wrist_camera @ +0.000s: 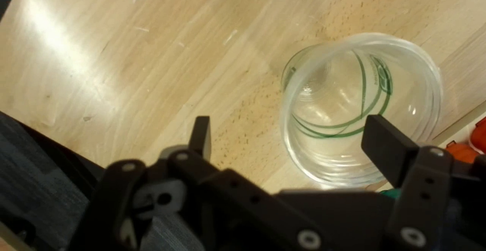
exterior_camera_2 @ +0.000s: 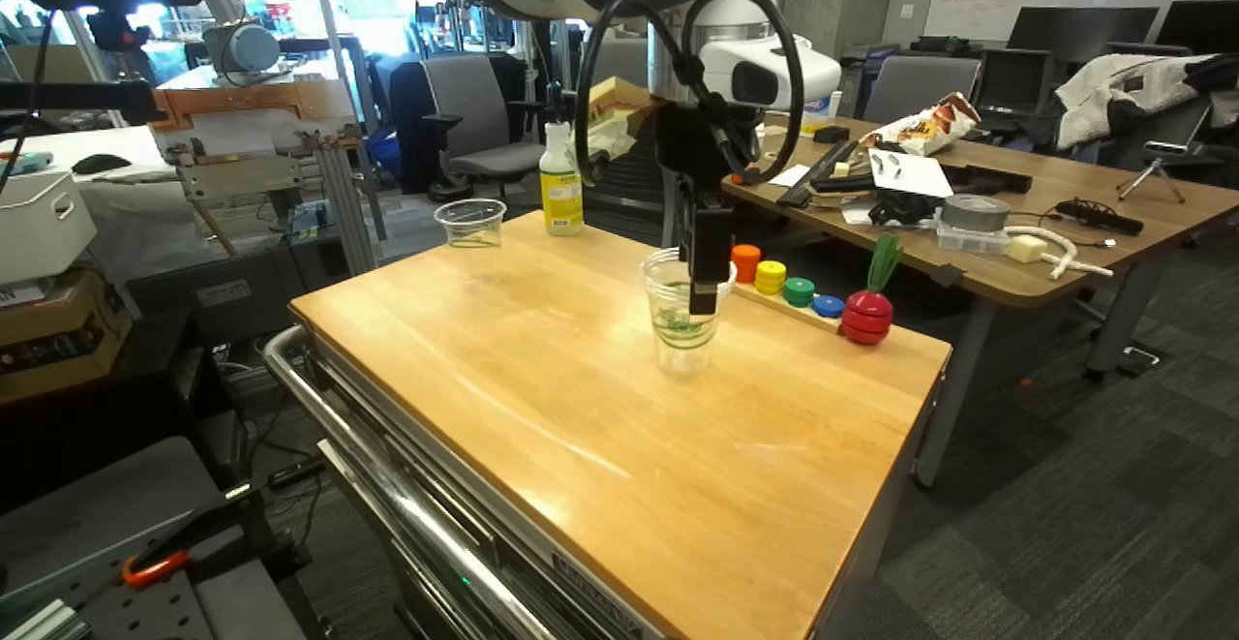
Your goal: Put the cups one inside the other
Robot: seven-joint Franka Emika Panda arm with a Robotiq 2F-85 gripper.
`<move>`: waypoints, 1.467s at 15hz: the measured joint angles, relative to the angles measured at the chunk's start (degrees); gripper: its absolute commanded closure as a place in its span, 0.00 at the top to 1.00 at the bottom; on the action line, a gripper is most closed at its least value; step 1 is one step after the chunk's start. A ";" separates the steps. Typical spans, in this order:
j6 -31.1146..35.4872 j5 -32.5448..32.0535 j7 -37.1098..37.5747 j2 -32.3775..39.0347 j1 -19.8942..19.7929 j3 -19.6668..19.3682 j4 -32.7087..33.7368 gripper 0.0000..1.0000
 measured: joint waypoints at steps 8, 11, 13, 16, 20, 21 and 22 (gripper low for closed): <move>-0.35 -1.64 2.41 2.86 0.35 0.00 0.24 0.35; -0.31 -0.58 2.74 3.90 0.79 0.20 0.32 0.12; -0.31 1.04 2.74 4.43 1.07 0.59 0.33 0.05; -0.33 2.19 2.78 4.63 1.96 0.98 0.61 0.06; -1.42 3.10 2.82 4.55 3.36 1.57 1.75 0.06; -2.27 3.10 2.82 4.40 3.70 1.74 2.28 0.06; -3.55 3.10 2.82 4.07 4.02 1.97 2.96 0.06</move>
